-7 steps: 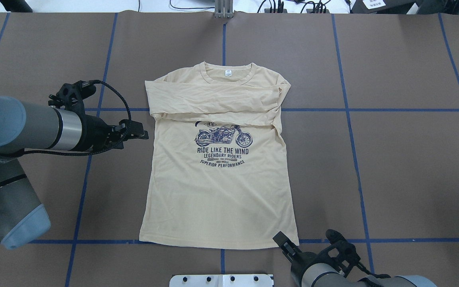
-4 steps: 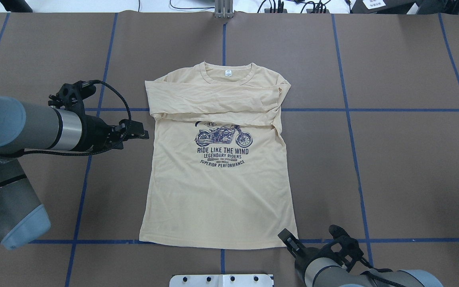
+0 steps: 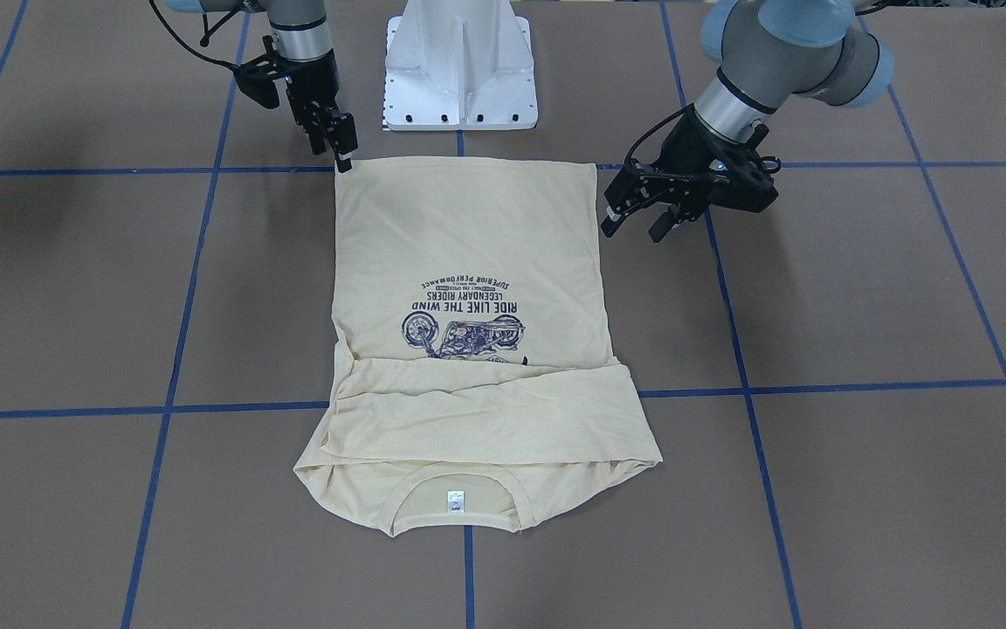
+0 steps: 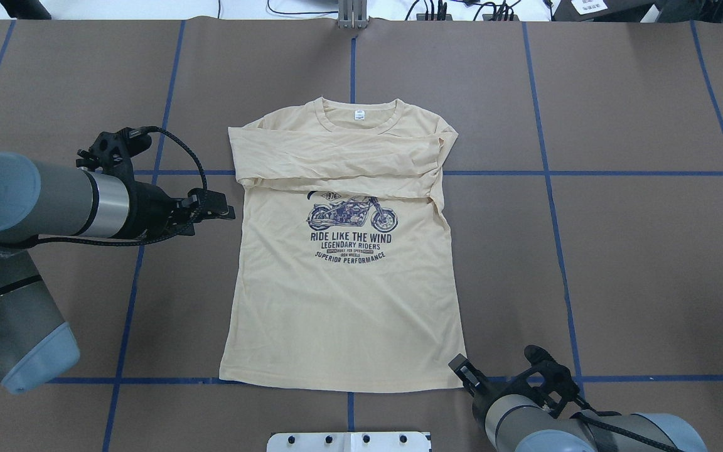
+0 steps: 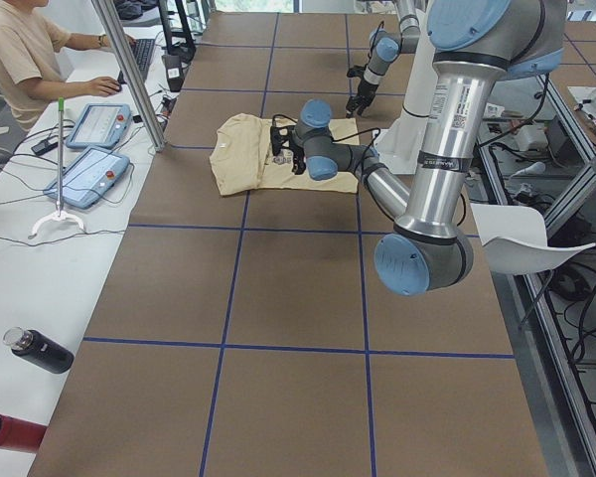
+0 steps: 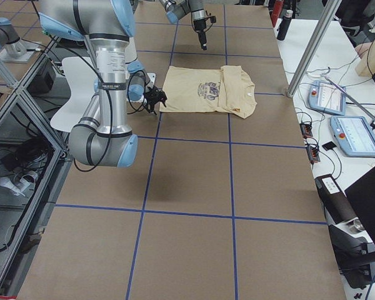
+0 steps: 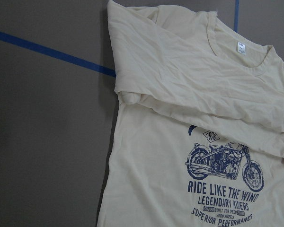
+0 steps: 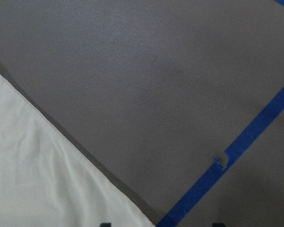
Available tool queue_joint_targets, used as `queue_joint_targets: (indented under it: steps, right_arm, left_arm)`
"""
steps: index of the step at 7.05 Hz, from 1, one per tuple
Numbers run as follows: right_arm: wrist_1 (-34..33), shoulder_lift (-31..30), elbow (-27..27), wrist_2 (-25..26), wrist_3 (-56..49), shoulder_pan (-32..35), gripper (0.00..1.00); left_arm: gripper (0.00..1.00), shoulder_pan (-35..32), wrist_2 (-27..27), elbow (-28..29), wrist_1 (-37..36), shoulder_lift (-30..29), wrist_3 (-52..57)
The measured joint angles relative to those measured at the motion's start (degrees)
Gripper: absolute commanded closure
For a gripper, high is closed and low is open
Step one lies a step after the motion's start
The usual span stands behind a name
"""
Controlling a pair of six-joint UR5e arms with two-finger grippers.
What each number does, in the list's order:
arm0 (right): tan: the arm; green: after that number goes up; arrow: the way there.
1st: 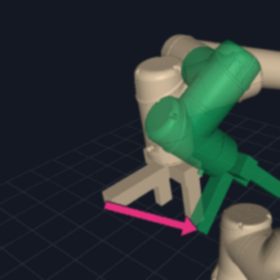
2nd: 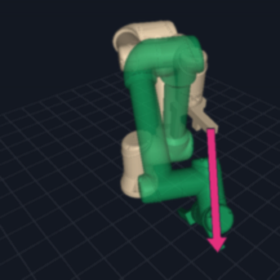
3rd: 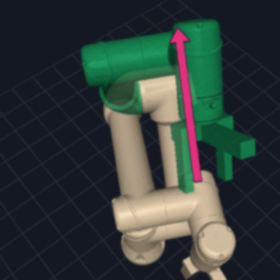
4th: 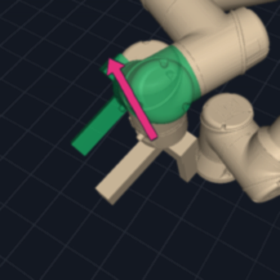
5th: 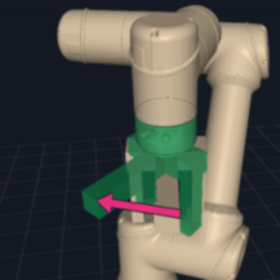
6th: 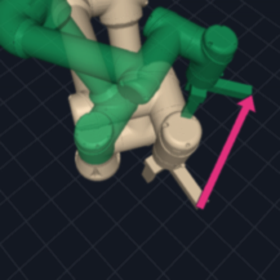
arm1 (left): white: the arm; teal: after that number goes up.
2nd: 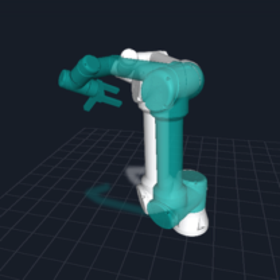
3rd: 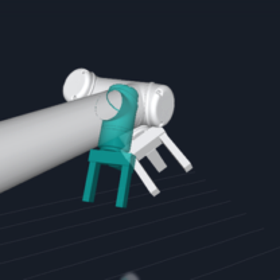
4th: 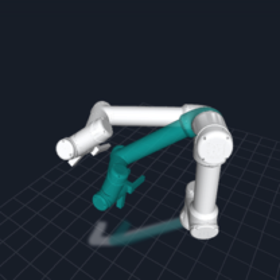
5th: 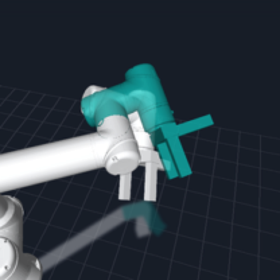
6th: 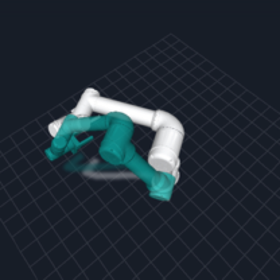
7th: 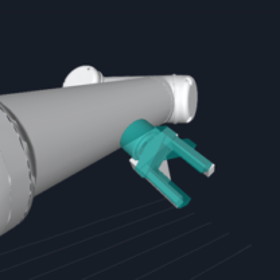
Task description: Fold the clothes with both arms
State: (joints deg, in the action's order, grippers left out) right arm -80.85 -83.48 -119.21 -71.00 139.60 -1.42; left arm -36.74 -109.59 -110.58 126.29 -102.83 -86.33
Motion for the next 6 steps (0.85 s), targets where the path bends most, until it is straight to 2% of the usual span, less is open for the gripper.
queue_joint_targets:
  steps: [2, 3, 6]
  right_arm:
    - [0.0, 0.3, 0.2, 0.1, -0.1, -0.1, 0.23]
    - [0.0, 0.4, 0.3, 0.2, -0.1, -0.1, 0.28]
    - [0.0, 0.5, 0.7, 0.3, -0.1, -0.2, 0.64]
  left_arm:
    - [0.12, 0.0, 0.1, -0.1, 0.0, 0.0, -0.1]
    - [0.12, 0.0, 0.1, -0.1, 0.0, 0.0, -0.1]
    - [0.12, 0.1, 0.2, 0.1, 0.0, 0.0, -0.1]
